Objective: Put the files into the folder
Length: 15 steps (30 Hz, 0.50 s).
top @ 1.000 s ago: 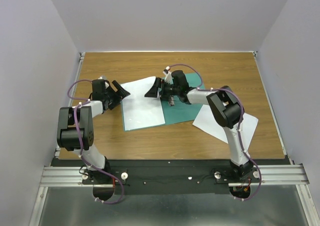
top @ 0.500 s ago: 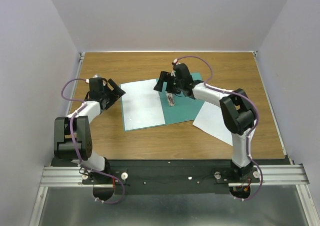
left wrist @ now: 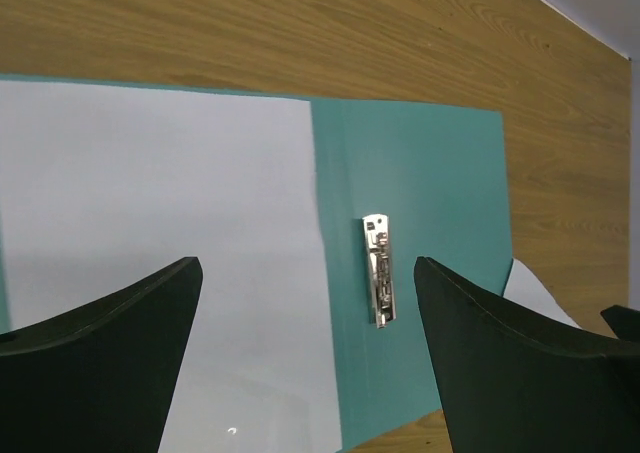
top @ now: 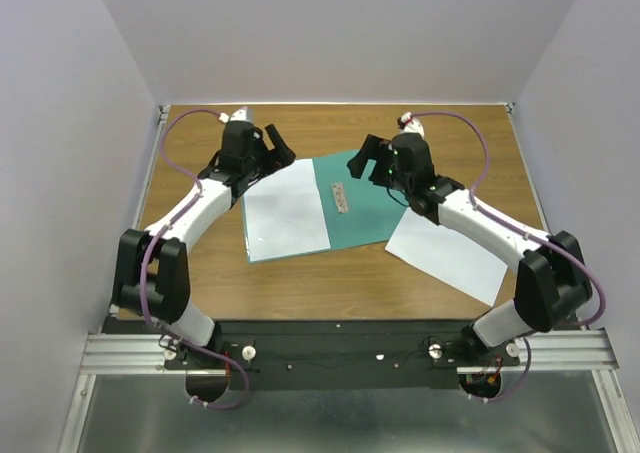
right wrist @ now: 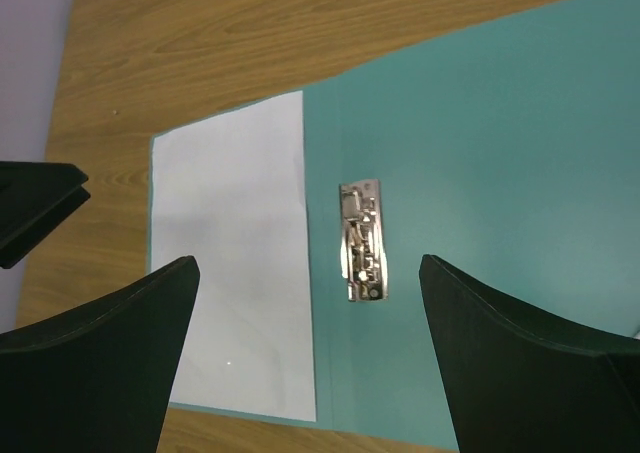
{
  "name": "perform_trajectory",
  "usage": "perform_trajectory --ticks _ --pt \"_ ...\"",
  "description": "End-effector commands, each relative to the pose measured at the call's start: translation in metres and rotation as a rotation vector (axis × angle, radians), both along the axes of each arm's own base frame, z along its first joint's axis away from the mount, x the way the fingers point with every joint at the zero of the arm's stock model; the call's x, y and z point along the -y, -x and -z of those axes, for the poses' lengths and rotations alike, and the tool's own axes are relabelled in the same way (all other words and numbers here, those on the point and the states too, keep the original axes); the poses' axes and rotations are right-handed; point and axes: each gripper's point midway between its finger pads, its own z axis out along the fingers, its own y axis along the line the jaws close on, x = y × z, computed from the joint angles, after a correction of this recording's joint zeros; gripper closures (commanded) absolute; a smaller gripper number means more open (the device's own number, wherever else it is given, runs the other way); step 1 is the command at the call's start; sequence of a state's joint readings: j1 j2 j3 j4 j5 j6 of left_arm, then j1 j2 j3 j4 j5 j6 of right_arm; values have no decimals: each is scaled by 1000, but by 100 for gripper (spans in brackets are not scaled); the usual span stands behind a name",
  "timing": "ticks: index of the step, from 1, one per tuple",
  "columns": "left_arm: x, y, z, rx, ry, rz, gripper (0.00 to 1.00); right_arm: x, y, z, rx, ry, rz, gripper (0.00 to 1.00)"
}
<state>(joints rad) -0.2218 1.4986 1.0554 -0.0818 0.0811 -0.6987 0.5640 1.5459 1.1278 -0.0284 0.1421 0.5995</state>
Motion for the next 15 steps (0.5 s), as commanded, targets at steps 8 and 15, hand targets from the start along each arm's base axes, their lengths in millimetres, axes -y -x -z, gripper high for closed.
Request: perform_trajectory --ticks 8,15 --pt "110 -27 76 -227 -143 96 14 117 16 43 -75 22 361 0" --pt "131 -34 99 -299 -181 49 20 116 8 48 -83 15 367 0"
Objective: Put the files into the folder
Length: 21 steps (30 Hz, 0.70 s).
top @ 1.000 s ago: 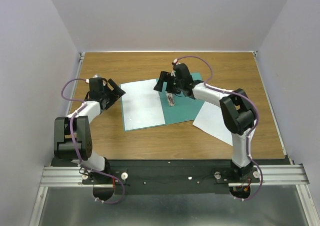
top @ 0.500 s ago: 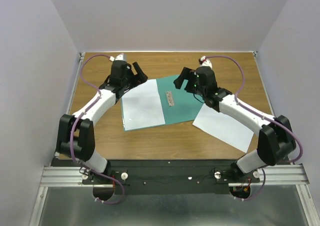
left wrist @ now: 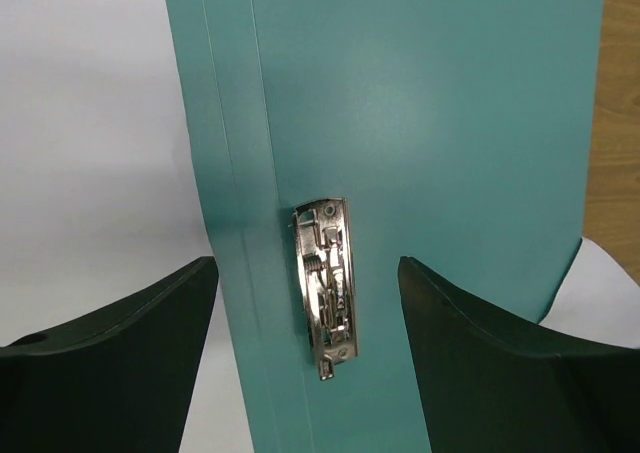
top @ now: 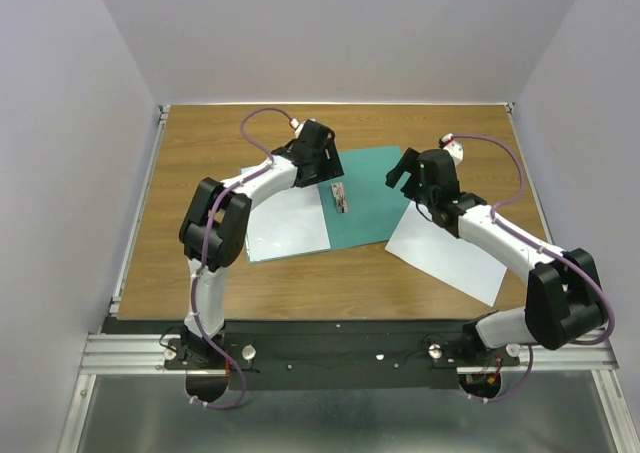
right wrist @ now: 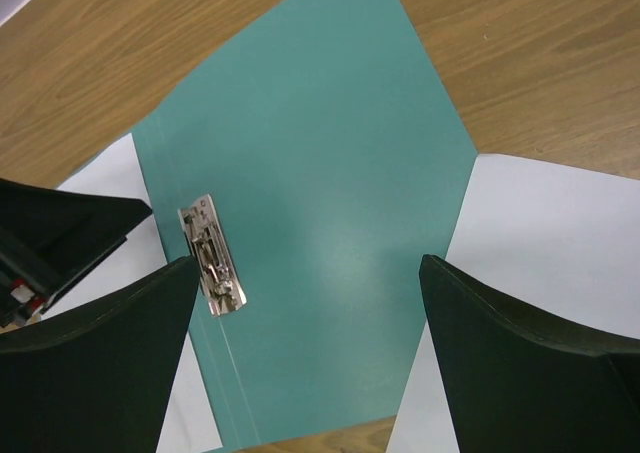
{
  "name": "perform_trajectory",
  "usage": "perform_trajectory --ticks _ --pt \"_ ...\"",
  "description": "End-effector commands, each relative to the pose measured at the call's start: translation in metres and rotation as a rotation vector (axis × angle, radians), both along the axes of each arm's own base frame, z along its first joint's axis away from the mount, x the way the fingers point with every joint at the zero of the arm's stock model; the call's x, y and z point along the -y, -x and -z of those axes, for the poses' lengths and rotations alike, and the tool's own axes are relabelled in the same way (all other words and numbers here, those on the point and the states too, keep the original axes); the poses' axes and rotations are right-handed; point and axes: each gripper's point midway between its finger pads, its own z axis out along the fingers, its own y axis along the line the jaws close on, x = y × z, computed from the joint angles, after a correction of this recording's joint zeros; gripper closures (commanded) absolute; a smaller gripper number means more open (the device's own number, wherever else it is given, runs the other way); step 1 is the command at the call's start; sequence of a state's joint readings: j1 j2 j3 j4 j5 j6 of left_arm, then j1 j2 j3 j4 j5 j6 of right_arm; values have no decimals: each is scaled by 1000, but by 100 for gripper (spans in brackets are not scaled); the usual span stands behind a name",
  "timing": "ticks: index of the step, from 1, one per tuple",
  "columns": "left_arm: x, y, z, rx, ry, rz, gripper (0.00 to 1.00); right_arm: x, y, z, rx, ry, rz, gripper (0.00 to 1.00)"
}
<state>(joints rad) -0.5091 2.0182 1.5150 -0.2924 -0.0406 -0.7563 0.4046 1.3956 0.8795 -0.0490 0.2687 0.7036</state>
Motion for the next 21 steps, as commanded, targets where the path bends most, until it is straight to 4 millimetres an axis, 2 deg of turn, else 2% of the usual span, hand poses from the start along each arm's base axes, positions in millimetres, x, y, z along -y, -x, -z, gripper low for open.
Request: perform_trajectory --ticks 1,5,10,16,21 --pt "-5 -9 8 -41 -70 -102 22 7 -7 1 14 0 45 0" --pt "4 -9 22 -72 -84 -101 34 7 -9 7 3 0 47 0" --pt "5 -6 34 -102 -96 -122 47 7 -6 10 -3 -3 35 0" --pt "10 -9 40 -106 -101 -125 50 3 -7 8 18 -19 15 0" --pt "9 -8 51 -127 -116 -139 56 -1 -6 9 16 -31 -6 0"
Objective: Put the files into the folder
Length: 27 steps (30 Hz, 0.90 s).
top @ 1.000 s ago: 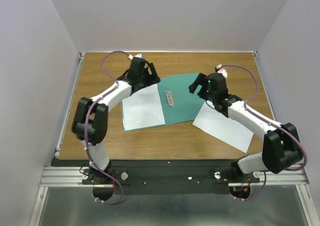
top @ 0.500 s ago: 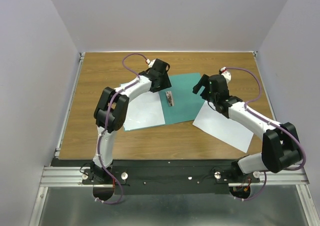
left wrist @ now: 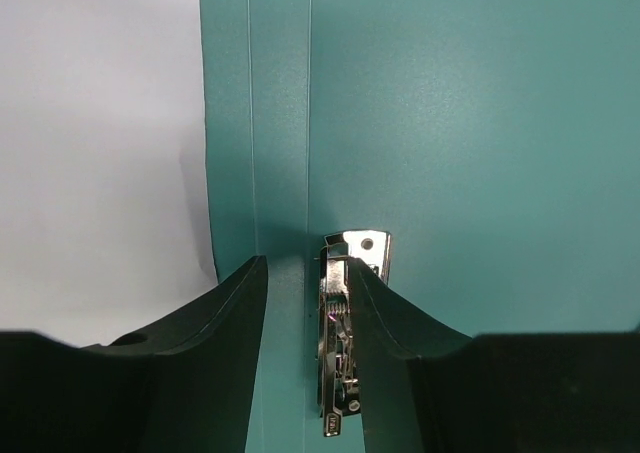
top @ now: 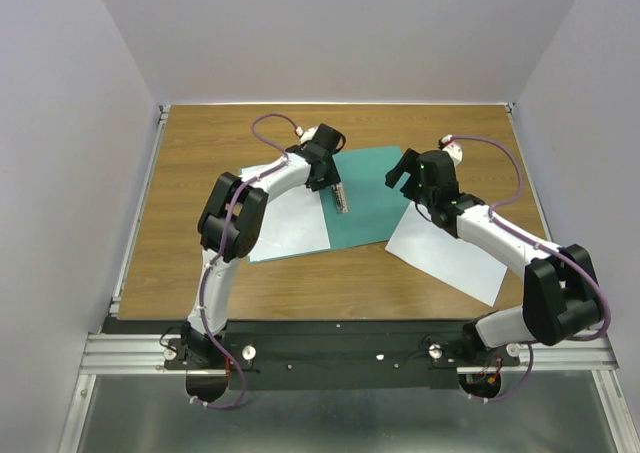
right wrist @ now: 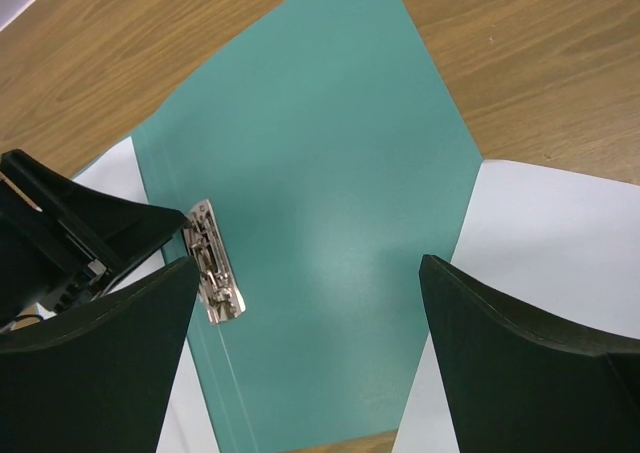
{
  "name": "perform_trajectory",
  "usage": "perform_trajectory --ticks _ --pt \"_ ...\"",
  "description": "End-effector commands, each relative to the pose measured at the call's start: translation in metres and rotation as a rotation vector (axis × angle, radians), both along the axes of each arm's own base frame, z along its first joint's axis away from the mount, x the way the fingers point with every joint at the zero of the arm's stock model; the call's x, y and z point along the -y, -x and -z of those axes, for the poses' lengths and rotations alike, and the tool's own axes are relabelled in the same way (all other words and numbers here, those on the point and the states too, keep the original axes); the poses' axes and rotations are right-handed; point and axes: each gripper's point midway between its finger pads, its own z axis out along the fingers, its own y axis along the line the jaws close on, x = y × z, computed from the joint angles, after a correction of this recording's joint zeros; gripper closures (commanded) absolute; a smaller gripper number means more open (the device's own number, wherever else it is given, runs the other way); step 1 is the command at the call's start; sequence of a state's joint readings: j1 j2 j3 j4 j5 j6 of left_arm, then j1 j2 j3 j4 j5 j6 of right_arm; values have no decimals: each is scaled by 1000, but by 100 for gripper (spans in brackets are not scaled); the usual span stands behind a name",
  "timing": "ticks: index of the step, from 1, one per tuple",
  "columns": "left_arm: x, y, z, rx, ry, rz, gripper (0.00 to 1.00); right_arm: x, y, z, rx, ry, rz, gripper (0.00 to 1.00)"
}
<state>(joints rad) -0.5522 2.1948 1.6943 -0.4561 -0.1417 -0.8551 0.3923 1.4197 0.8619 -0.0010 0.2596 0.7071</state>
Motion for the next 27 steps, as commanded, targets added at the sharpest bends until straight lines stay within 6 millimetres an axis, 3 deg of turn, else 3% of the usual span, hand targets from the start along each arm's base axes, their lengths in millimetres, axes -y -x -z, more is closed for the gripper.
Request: perform_trajectory --ticks 1,9,11,22,23,27 --pt "-2 -6 6 -1 -27 -40 56 -2 -1 2 12 -23 -14 0" --pt "-3 -9 11 -6 -44 -57 61 -8 0 5 6 -32 -43 0" --pt "-3 -11 12 -7 -50 -61 67 -8 -1 5 8 -32 -42 0" --pt "-9 -14 14 -12 -77 -117 67 -15 -2 12 -11 -40 -76 0" --pt "-8 -15 14 -10 -73 -117 71 -16 -2 13 -13 -43 -81 0" --pt "-8 -16 20 -18 -79 -120 72 -19 -2 15 -18 -46 -92 0"
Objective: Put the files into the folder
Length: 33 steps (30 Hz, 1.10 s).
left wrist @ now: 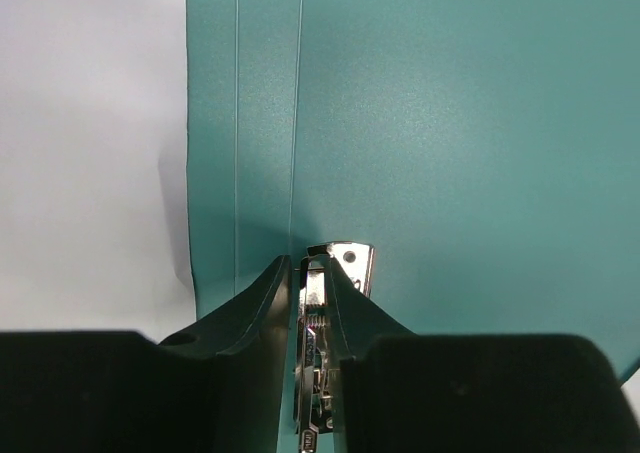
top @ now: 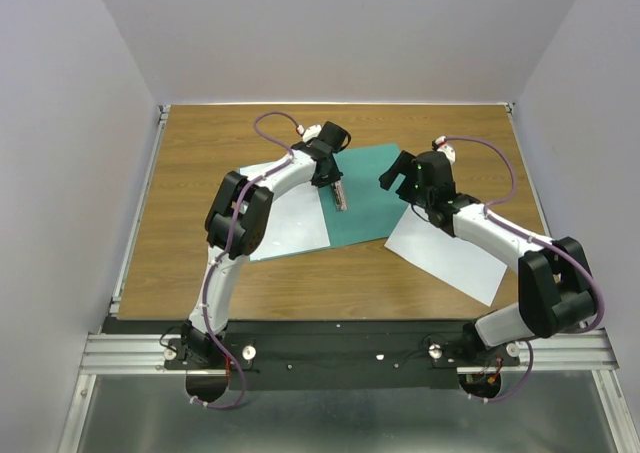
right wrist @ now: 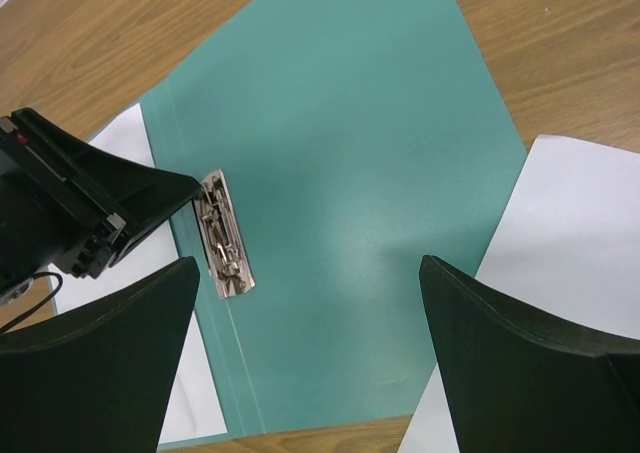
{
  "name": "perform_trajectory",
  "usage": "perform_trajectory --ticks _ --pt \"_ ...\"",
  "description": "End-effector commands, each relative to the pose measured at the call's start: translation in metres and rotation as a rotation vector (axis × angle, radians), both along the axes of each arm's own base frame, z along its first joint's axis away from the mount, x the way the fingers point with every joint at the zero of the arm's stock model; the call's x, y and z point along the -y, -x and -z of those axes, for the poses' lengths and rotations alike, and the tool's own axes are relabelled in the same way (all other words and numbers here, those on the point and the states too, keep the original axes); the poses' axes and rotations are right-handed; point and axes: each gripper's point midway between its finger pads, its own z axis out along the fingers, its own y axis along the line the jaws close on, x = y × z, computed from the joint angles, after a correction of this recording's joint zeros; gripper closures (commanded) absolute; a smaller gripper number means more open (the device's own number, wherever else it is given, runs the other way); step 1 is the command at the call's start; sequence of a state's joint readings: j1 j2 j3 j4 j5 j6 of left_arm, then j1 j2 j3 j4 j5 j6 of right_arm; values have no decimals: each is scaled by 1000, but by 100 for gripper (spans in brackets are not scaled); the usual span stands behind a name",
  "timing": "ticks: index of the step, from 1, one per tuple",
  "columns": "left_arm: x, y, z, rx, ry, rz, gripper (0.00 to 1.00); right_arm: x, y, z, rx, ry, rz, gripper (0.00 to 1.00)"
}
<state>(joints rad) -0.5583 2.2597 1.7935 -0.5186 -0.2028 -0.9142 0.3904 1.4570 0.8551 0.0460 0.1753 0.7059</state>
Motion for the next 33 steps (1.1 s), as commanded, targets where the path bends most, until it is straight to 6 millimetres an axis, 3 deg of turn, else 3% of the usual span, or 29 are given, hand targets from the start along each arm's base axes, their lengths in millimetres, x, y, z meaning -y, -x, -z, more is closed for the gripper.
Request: perform_trajectory --ticks 1,15,22,25,33 --pt "-9 -4 16 -13 -56 -45 72 -3 -1 6 -3 -3 -24 0" --pt "-20 3 38 -47 -65 -65 97 -2 0 9 -5 -1 -24 0" --pt "-35 9 48 -77 -49 -92 100 -4 0 12 -10 -4 -30 0" --pt "-38 7 41 -58 -9 -98 100 -5 0 11 -9 -11 -37 0" --pt "-48 17 46 -72 -2 -75 100 -14 2 3 20 -27 -103 0"
